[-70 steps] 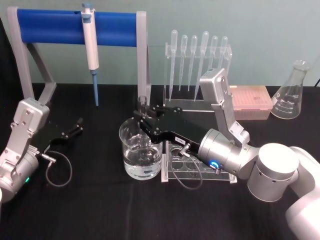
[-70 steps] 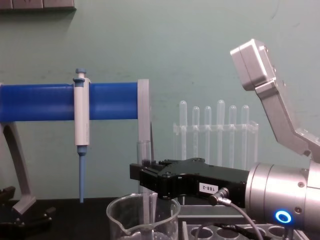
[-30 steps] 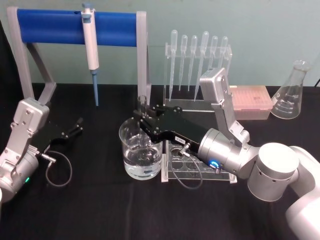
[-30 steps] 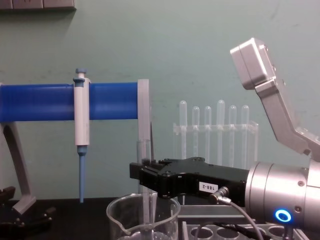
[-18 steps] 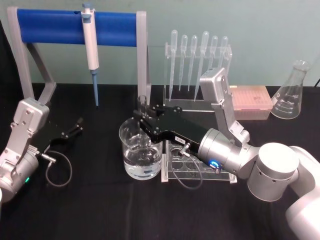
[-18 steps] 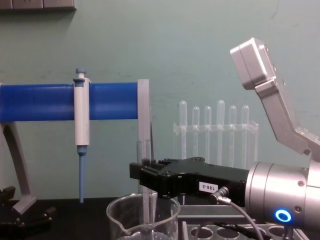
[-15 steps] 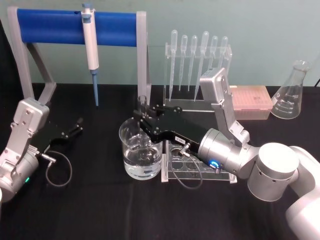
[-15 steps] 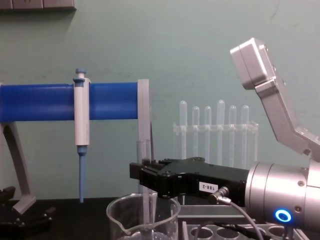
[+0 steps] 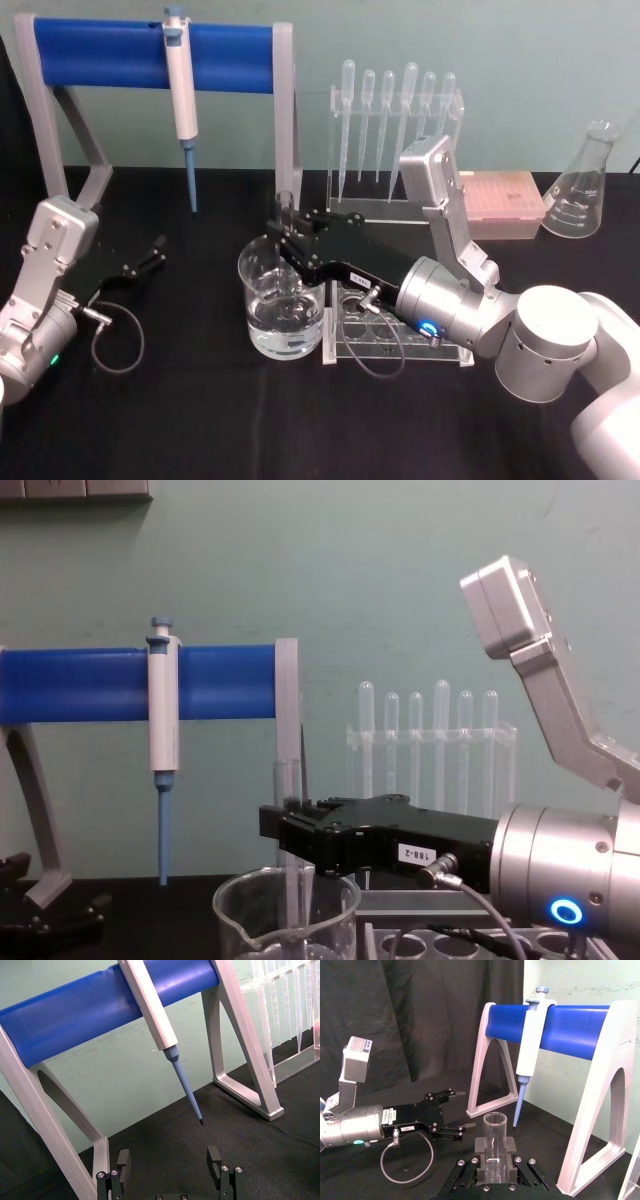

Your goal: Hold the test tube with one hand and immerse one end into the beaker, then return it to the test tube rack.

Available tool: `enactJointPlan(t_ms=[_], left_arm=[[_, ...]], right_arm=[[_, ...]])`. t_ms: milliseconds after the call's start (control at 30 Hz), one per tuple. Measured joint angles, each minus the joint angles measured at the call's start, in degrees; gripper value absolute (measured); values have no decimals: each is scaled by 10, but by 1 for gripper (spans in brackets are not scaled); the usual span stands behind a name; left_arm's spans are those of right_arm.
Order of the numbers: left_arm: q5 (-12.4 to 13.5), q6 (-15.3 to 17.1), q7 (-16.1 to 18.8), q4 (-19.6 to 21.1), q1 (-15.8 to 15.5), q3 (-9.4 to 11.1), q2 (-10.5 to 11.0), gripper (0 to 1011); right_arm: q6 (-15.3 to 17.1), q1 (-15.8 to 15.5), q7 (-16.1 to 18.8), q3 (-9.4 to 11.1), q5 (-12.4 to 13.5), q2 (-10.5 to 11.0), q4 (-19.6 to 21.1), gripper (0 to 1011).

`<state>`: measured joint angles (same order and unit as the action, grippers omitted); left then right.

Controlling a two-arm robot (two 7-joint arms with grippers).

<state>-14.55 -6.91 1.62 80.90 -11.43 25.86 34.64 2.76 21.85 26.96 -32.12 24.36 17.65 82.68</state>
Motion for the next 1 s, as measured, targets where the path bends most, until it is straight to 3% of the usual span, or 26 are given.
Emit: enactJointPlan(t_ms=[1000], left_arm=[[0, 0, 0, 0, 0, 0, 0, 1000]], right_arm=[[0, 0, 0, 0, 0, 0, 0, 226]])
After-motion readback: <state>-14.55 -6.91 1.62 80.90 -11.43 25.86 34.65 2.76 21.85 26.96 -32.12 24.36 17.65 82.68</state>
